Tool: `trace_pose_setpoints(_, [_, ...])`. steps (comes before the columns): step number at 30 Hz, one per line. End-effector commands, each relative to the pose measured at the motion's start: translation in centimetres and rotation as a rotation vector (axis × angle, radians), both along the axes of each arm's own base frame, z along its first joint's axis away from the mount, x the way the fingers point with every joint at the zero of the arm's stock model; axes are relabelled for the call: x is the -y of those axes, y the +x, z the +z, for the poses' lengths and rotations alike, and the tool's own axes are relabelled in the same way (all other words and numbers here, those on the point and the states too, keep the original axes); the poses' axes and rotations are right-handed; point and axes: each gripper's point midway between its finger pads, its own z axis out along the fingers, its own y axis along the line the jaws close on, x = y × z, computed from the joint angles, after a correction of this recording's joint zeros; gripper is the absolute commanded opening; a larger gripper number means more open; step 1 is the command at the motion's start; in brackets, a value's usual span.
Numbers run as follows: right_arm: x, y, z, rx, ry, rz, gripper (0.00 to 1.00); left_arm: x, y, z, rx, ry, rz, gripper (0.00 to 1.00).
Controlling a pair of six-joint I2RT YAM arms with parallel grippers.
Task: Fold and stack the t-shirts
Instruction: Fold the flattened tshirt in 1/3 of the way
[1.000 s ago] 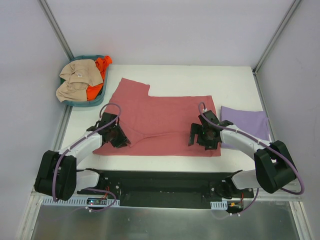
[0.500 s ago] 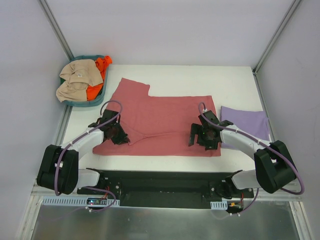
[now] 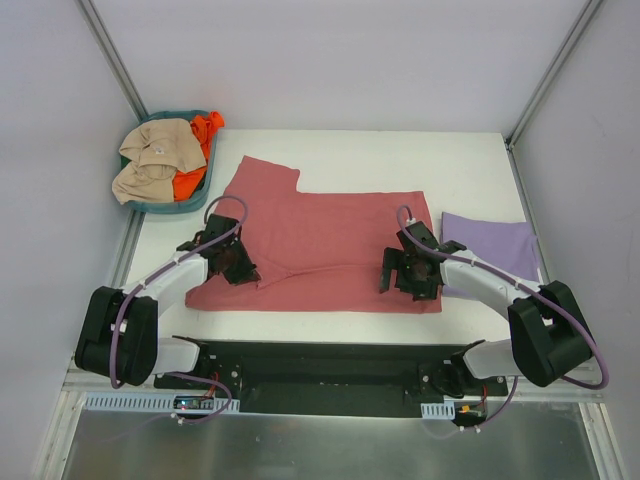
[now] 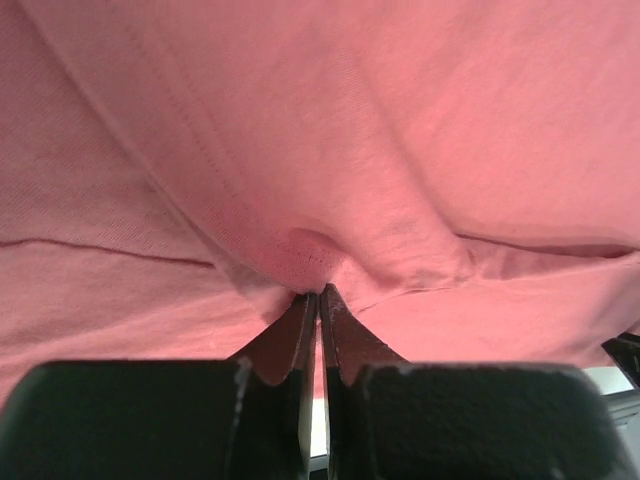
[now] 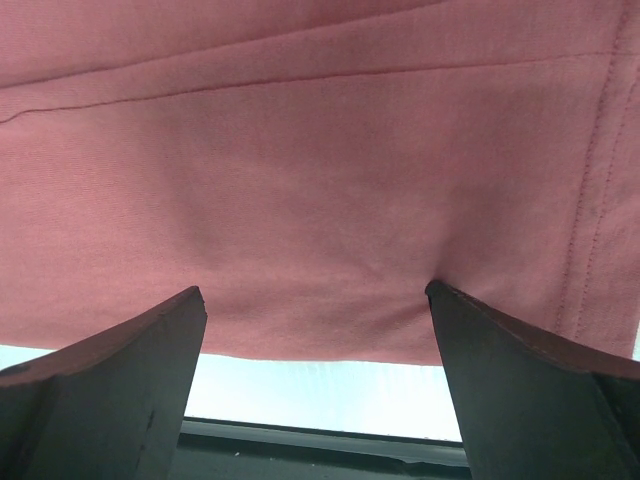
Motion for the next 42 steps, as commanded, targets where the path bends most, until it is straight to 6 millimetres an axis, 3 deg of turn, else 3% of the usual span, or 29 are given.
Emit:
trace_pose_setpoints(1, [0.5,-0.2,0.5,0.006,-0.022,-0.001,0.96,1.4,2.5,2.7,0.097,-0.032,-0.073,0.0])
trace_pose_setpoints(11, [0.7,0.4,1.4,0.019,-0.034,0.016,0.96,3.1,6.9,4.3,0.13,-0.046,-0.155,0.0])
trace_pose_setpoints(20, [1.4,0.8,1.2,0.0,-0.05,0.012,0.96,6.8,12.2,5.5,0.129,-0.123,-0.272,0.0])
trace_pose_setpoints(24, [1.7,1.0,0.9,-0.007,-0.051,0.004,0.96,9.0,13.8,5.3,0.125,-0.138,-0.377,0.07])
trace_pose_setpoints(27, [1.6,1.1,0.7,-0.008,-0.046,0.004,0.96,10.2,15.0,5.4,0.146,-0.135,-0.441,0.17])
trace_pose_setpoints(29, [1.6,1.1,0.7,-0.013,-0.046,0.005,0.96,10.7,15.6,5.8,0.153,-0.151,-0.462,0.34])
trace_pose_setpoints(32, [1.6,1.0,0.5,-0.016,-0.046,0.004,0.96,11.0,15.7,6.9,0.171,-0.156,-0.482,0.44])
trace_pose_setpoints(34, [1.6,0.9,0.5,-0.016,-0.043,0.005,0.96,10.5,15.6,7.9,0.199,-0.133,-0.474,0.57])
trace_pose_setpoints(35, [1.6,0.9,0.4,-0.017,-0.041,0.005,0.96,10.1,15.4,8.3,0.211,-0.111,-0.466,0.83])
trace_pose_setpoints(36, [1.6,0.8,0.4,-0.018,-0.041,0.005,0.96,9.6,15.2,8.8,0.225,-0.092,-0.454,0.99])
trace_pose_setpoints(42, [1.5,1.2,1.0,0.011,-0.032,0.015,0.96,6.2,11.9,10.0,0.255,0.012,-0.341,0.99])
